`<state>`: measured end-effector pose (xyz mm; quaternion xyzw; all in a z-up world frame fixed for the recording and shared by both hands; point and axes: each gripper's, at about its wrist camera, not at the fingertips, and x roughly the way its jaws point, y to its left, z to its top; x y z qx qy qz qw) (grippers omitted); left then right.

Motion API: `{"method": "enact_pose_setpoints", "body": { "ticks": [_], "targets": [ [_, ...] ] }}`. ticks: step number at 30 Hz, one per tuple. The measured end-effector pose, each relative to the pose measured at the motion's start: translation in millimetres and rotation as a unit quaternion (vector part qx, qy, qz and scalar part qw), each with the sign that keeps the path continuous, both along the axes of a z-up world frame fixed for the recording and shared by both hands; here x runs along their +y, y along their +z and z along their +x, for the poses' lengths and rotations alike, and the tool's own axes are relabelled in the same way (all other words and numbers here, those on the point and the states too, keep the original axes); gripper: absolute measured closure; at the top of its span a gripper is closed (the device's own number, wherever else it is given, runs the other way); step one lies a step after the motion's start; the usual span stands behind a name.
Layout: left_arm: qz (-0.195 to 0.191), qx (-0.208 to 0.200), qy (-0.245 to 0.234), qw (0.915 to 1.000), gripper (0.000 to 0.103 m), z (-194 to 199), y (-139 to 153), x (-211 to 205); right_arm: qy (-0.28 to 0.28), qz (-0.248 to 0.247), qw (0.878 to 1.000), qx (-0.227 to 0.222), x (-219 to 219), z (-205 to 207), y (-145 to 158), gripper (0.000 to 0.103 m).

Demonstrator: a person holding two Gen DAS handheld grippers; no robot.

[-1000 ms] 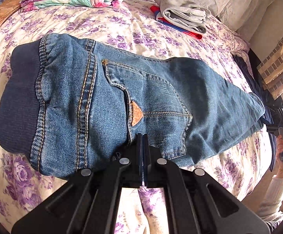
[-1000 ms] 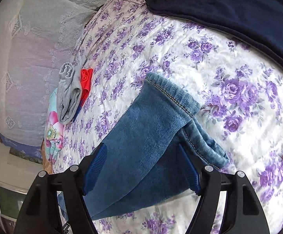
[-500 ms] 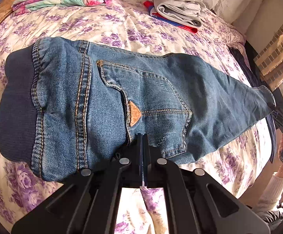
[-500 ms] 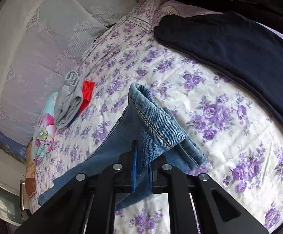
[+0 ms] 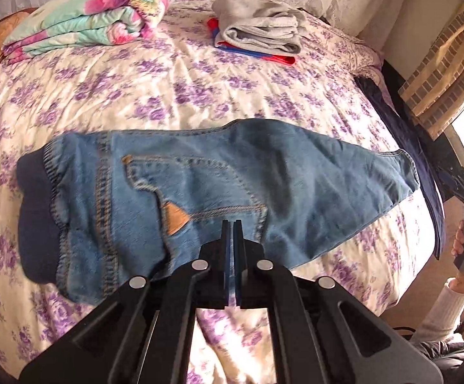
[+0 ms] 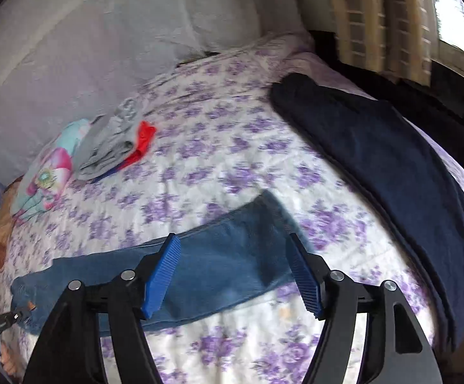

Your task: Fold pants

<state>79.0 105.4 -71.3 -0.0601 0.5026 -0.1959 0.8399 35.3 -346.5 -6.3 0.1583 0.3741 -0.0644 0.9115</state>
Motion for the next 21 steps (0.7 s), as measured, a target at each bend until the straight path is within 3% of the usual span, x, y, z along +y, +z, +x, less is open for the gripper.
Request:
{"method": "enact_pose_setpoints", "body": {
  "ticks": [1, 3, 5, 7, 11, 14, 18, 21],
  "targets": [
    [0.0, 0.002, -0.011, 0.9999, 0.102, 6, -2, -11, 0.059, 0.017, 0.998, -0.002, 22, 14, 3, 0.033],
    [0.01, 0.01, -0.031, 0.9994, 0.102, 18, -11, -34, 0.177, 0.046, 0.983, 0.012, 74, 50, 2, 0.033],
    [0.032, 0.037, -0.035, 0.9982, 0.102, 28, -31, -46, 0.285, 0.065, 0.955, 0.044, 129, 91, -7, 0.033],
    [0.031, 0.061, -0.033, 0.9971, 0.102, 29, -51, -45, 0.379, 0.074, 0.918, 0.086, 183, 129, -21, 0.033],
    [-0.014, 0.059, -0.032, 0.9976, 0.102, 12, -57, -24, 0.473, 0.042, 0.869, 0.138, 261, 185, -42, 0.033],
    [-0.035, 0.063, -0.03, 0.997, 0.102, 7, -60, -15, 0.544, 0.008, 0.823, 0.166, 303, 205, -57, 0.033],
    [-0.016, 0.055, -0.043, 0.9974, 0.102, 5, -58, -20, 0.599, -0.014, 0.772, 0.213, 329, 207, -87, 0.033],
    [-0.002, 0.055, -0.06, 0.9967, 0.102, 6, -56, -23, 0.648, -0.01, 0.72, 0.248, 331, 187, -102, 0.029]
  ]
}}
